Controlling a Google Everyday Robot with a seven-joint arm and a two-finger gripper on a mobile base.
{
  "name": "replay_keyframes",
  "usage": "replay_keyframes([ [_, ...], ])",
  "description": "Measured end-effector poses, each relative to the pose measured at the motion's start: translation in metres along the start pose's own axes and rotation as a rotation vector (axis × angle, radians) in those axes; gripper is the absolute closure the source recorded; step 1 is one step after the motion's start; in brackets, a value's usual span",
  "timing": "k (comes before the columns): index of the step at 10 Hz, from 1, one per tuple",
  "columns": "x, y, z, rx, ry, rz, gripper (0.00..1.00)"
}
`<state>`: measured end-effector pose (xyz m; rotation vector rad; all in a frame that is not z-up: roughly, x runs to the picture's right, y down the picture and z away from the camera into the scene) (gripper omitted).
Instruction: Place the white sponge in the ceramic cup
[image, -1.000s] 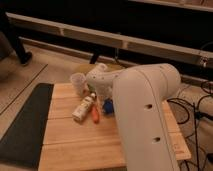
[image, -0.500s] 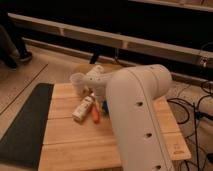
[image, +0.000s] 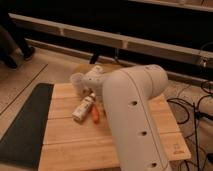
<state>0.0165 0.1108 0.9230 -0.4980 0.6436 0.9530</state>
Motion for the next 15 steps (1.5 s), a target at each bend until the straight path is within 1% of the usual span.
replay_keyframes([
  [2, -0.001, 0.001, 0.002, 0.0, -0.006, -0.002, 0.94],
  [3, -0.001, 0.003, 0.002, -0.001, -0.007, -0.001, 1.0],
  [5, -0.001, 0.004, 0.004, -0.003, -0.009, -0.001, 1.0],
  [8, -0.003, 0.005, 0.001, -0.002, -0.029, 0.003, 1.0],
  [10, -0.011, 0.0, -0.014, 0.004, -0.078, 0.015, 1.0],
  [12, -0.011, -0.001, -0.033, -0.001, -0.108, 0.039, 1.0],
  [13, -0.008, 0.003, -0.042, -0.01, -0.119, 0.047, 1.0],
  [15, -0.001, 0.019, -0.061, -0.041, -0.134, 0.047, 1.0],
])
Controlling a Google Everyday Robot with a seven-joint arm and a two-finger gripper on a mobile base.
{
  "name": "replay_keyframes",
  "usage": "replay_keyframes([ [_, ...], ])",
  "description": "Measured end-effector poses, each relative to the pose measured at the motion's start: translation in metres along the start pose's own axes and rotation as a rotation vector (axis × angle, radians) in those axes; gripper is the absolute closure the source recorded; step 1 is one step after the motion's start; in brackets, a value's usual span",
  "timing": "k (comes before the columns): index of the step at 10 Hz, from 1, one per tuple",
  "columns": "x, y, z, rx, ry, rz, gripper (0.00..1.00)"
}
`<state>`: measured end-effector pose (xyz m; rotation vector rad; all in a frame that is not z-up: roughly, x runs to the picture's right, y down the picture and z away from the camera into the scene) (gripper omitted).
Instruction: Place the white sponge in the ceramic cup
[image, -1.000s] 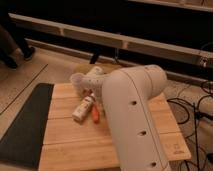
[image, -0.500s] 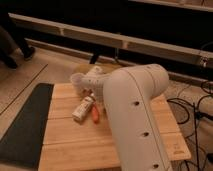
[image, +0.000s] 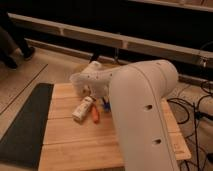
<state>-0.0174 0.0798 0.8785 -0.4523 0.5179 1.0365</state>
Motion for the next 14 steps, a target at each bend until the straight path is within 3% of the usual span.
replay_keyframes([
  [2, 0.002, 0.018, -0.02, -0.027, -0.024, -0.019, 1.0],
  [4, -0.006, 0.023, -0.041, -0.022, -0.067, -0.034, 1.0],
  [6, -0.029, 0.014, -0.072, 0.019, -0.135, -0.048, 1.0],
  [9, -0.082, 0.011, -0.121, 0.117, -0.242, -0.117, 1.0],
  [12, -0.122, 0.017, -0.14, 0.136, -0.278, -0.17, 1.0],
  [14, -0.124, 0.017, -0.141, 0.136, -0.278, -0.171, 1.0],
])
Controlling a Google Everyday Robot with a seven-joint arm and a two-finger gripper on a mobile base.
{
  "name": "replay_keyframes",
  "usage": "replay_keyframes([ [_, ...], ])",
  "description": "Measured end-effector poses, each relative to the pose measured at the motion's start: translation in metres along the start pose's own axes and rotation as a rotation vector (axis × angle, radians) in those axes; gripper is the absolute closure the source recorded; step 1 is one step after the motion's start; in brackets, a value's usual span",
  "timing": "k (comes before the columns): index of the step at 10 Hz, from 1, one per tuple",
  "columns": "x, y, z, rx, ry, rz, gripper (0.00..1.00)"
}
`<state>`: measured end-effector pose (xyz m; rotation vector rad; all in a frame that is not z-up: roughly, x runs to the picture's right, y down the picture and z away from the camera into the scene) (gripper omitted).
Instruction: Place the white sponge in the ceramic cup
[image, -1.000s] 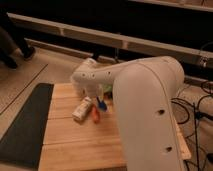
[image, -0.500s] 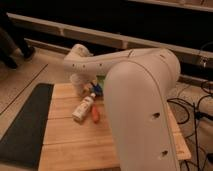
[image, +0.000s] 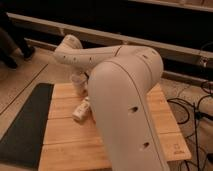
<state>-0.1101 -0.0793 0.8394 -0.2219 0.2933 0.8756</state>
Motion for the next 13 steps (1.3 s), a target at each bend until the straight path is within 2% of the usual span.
replay_keyframes([
  [3, 0.0, -0.002, 0.0, 0.007, -0.001, -0.003, 1.0],
  [6, -0.019, -0.014, -0.005, 0.057, -0.029, -0.039, 1.0],
  [9, -0.042, -0.01, -0.013, 0.097, -0.072, -0.109, 1.0],
  [10, -0.052, -0.005, -0.015, 0.1, -0.106, -0.131, 1.0],
  [11, -0.066, 0.004, -0.018, 0.096, -0.161, -0.156, 1.0],
  [12, -0.084, 0.016, -0.023, 0.074, -0.249, -0.182, 1.0],
  [13, -0.096, 0.024, -0.027, 0.046, -0.319, -0.191, 1.0],
])
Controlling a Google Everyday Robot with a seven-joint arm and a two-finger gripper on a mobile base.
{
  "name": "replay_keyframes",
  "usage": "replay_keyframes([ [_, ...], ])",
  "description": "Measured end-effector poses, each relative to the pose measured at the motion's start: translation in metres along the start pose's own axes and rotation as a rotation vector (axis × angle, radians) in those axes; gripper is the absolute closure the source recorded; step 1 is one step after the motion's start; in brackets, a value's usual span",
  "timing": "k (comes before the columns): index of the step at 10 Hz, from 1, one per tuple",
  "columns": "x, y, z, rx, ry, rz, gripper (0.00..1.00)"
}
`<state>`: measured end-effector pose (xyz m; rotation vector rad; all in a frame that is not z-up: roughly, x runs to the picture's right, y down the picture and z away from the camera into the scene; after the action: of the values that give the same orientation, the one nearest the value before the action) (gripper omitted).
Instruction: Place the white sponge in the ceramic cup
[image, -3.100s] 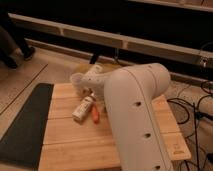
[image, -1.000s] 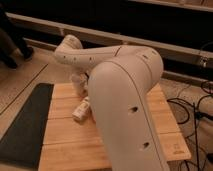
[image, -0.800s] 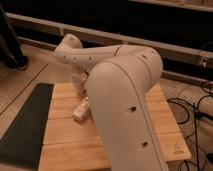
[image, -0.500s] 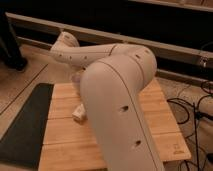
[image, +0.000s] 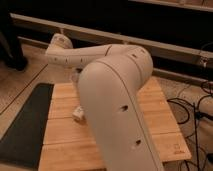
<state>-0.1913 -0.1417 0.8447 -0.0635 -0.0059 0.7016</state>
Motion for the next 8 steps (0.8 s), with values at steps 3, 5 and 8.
replay_keyframes([
  [3, -0.024, 0.024, -0.001, -0.144, -0.255, 0.029, 1.0],
  [5, -0.007, 0.026, 0.01, -0.196, -0.309, 0.037, 1.0],
  [8, 0.02, 0.016, 0.029, -0.216, -0.317, 0.018, 1.0],
])
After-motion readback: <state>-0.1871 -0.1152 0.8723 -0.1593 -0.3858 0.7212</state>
